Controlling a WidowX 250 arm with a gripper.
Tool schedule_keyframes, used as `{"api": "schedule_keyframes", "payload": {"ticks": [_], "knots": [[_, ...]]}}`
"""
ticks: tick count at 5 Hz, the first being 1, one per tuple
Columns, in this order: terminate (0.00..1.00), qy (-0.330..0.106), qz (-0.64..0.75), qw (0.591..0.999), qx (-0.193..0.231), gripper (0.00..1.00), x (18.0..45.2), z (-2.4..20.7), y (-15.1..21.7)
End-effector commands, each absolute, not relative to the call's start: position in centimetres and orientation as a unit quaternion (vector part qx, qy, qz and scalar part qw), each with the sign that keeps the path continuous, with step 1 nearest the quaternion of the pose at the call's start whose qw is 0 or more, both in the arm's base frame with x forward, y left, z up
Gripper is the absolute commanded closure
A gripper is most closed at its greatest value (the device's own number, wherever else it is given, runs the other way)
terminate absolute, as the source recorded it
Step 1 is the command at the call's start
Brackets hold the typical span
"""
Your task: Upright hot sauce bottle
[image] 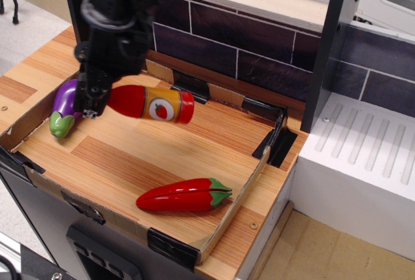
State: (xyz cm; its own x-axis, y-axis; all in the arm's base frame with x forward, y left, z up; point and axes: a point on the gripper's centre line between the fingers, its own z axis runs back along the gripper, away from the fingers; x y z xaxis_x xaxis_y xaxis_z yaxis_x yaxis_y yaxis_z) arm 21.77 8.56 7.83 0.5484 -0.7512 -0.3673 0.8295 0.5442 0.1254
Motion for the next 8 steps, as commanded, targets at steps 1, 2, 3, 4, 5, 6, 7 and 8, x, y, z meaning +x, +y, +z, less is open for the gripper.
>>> {"api": "schedule_keyframes", "payload": {"ticks": [1,2,3,4,5,6,7,8], "knots": [[0.00,0.258,-0.450,0.840,0.163,1.00,22.7,8.1,7.9],[0.00,0.290,-0.430,0.833,0.193,1.00,22.9,7.9,7.0],[0.00,0.323,-0.403,0.830,0.212,1.00,22.9,8.4,6.3],[0.00,0.341,-0.383,0.817,0.263,1.00,22.4,8.5,5.7],[0.00,0.389,-0.358,0.802,0.278,1.00,21.8,8.7,5.4],[0.00,0.424,-0.348,0.791,0.272,1.00,21.7,8.6,5.2],[0.00,0.457,-0.334,0.780,0.266,1.00,22.0,8.1,4.9],[0.00,0.487,-0.327,0.770,0.252,1.00,22.3,8.0,4.5]]}}
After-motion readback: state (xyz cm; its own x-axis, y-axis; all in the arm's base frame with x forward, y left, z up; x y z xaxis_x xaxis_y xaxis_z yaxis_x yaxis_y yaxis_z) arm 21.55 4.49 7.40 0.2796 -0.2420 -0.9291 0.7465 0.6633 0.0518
